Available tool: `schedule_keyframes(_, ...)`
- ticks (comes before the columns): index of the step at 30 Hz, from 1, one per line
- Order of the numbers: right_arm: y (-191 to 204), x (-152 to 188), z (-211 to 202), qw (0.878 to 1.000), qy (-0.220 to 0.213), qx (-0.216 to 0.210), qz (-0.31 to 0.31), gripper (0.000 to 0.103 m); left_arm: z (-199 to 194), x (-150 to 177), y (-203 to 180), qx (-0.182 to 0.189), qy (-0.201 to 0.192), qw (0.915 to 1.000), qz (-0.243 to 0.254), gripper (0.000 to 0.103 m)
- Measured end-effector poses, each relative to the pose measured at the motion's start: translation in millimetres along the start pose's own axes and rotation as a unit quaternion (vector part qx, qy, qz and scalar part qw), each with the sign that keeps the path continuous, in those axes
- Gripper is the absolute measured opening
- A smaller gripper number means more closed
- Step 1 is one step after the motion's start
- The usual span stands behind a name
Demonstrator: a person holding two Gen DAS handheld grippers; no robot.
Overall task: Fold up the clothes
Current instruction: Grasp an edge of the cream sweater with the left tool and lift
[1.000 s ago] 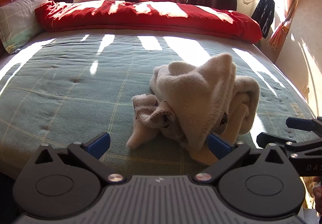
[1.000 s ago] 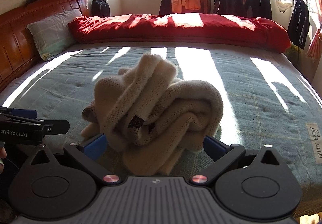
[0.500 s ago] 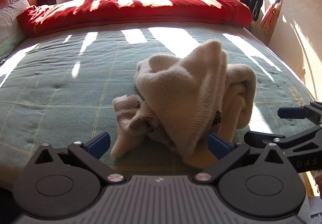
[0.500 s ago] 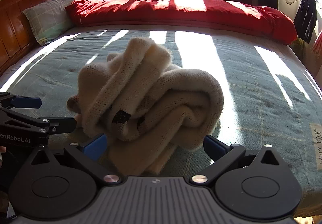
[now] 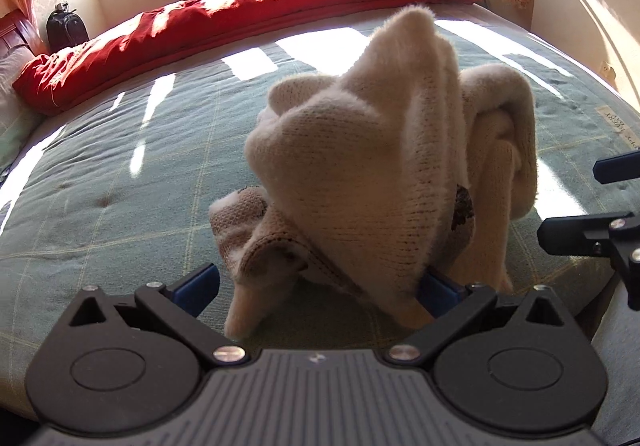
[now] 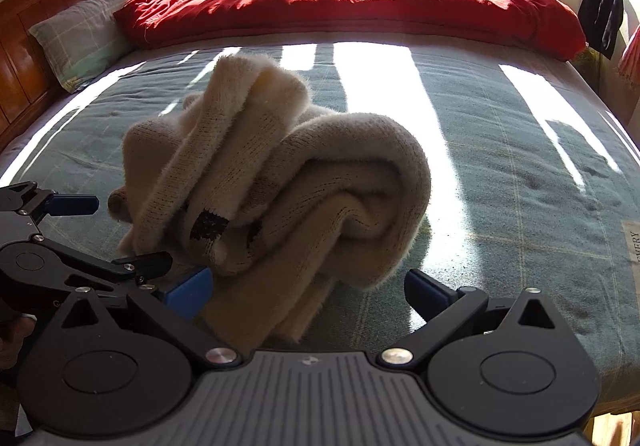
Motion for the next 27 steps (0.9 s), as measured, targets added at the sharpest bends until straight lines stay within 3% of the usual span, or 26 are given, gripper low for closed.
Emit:
schedule_keyframes(17,11,-14,22,0.999,0.011,-0.020,-0.031,0.103,6,-46,56,-0.027,-0.048,0.9980,0.029,0.103)
schedule_keyframes(27,7,-45,24,0.993,-0.059,-0.001,-0.103,0.103,29,-75,86,-0.061,-0.058,0.9956,0.041,0.103)
Point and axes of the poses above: each gripper's, at about its wrist camera, not at the fingertips, and z roughly the way its jaws point, y to its left, x to its underside, the point moved 3 cm from there along z, roughly the way its jaws point, and after that the axes turned 6 degrees about x, right-handed, at the moved point
